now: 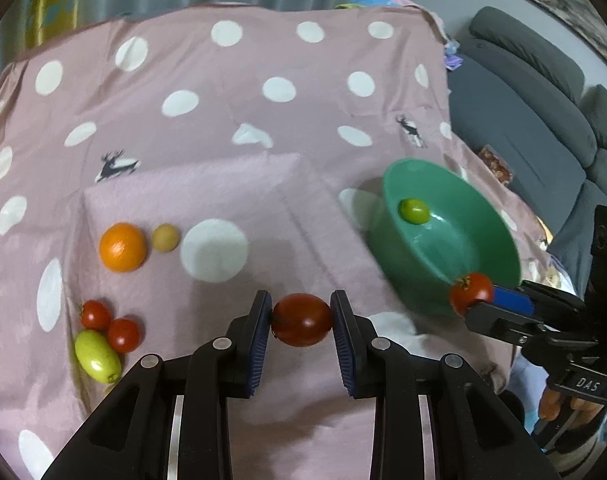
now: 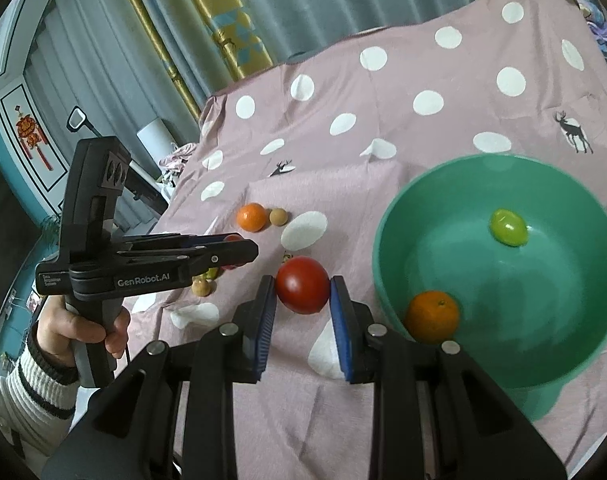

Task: Organize fruits
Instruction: 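Bring both held red tomatoes over the green bowl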

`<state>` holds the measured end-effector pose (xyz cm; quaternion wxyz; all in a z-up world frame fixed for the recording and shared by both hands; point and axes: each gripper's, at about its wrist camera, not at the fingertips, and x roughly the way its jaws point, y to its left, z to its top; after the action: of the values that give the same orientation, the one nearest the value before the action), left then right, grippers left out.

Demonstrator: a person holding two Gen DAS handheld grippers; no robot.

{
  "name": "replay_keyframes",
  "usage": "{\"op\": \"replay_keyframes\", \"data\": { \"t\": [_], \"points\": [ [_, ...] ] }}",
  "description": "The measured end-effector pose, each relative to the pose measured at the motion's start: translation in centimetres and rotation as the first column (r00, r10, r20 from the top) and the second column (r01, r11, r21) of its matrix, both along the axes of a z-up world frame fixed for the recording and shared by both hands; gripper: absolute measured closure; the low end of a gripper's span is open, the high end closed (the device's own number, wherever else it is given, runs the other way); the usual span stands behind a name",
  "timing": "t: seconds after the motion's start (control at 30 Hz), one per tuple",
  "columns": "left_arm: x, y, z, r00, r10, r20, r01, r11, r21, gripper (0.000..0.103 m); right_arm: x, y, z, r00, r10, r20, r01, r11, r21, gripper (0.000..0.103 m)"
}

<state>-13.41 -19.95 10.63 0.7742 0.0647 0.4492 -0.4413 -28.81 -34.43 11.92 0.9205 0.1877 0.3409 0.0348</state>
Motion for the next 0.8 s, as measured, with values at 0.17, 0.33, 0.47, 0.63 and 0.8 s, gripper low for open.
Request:
{"op": "replay_keyframes", "data": {
  "t": [0.17,0.33,0.47,0.63,0.8],
  "points": [
    [-1.1,-1.7,1.5,0.999,-0.039,0.031,0.039,0.999,-0.011,0.072,-1.0,-1.0,0.5,0.999,-0.029,0.02,0.029,1.0,-0.001,0.075],
    [-2.2,-3.9,2.5,0.995,-0.084,0.053,0.085,0.996,-0.011,0.072,-1.9,-2.0,0.8,0.998,-0.06,0.033,0.06,0.998,0.001,0.075],
    [-3.1,-5.6,3.2,0.99,-0.121,0.071,0.122,0.993,-0.009,0.072,-2.7,-3.0,0.9,0.995,-0.09,0.041,0.09,0.996,0.002,0.075],
    [-4.0,-7.8,3.6,0.983,-0.163,0.084,0.164,0.986,-0.003,0.072,-3.4,-4.2,0.8,0.991,-0.125,0.043,0.125,0.992,0.0,0.075],
    [-4.9,-9.8,3.5,0.976,-0.203,0.084,0.204,0.979,0.002,0.072,-3.9,-5.3,0.6,0.987,-0.155,0.037,0.156,0.988,-0.005,0.075]
  ]
}}
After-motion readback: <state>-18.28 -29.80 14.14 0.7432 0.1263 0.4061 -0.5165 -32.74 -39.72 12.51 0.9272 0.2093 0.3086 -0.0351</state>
